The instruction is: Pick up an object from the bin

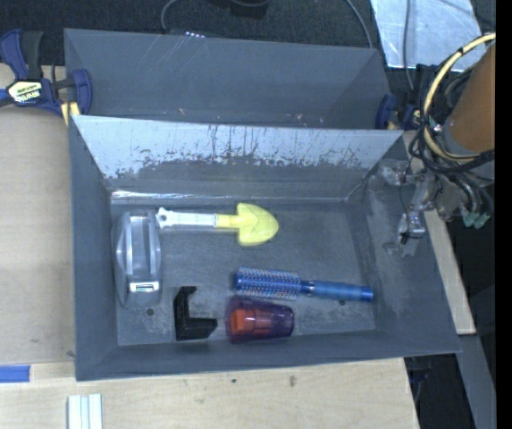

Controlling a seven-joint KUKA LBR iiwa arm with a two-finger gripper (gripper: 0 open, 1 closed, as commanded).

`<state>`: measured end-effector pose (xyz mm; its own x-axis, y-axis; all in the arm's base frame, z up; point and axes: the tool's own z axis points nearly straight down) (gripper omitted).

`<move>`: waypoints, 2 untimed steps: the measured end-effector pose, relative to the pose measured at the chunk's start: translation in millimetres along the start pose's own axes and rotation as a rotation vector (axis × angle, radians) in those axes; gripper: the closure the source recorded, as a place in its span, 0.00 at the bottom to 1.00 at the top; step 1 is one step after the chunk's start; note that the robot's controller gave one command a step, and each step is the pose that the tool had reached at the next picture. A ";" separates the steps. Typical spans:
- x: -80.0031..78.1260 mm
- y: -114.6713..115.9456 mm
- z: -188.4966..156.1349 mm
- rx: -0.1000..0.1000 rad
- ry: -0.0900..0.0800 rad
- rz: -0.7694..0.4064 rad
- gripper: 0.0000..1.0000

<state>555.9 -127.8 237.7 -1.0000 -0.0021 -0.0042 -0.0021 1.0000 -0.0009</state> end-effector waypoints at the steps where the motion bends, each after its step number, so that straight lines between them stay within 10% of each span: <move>1: 0.0 0.0 0.0 0.000 0.000 0.000 0.00; 2: 12.7 14.3 38.1 0.003 -0.010 0.014 0.00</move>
Offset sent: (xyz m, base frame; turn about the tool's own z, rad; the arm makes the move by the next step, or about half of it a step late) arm -0.0325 0.0363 -0.0930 0.0254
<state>543.4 -113.5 199.5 -0.9998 0.0122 -0.0141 0.0122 0.9999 -0.0033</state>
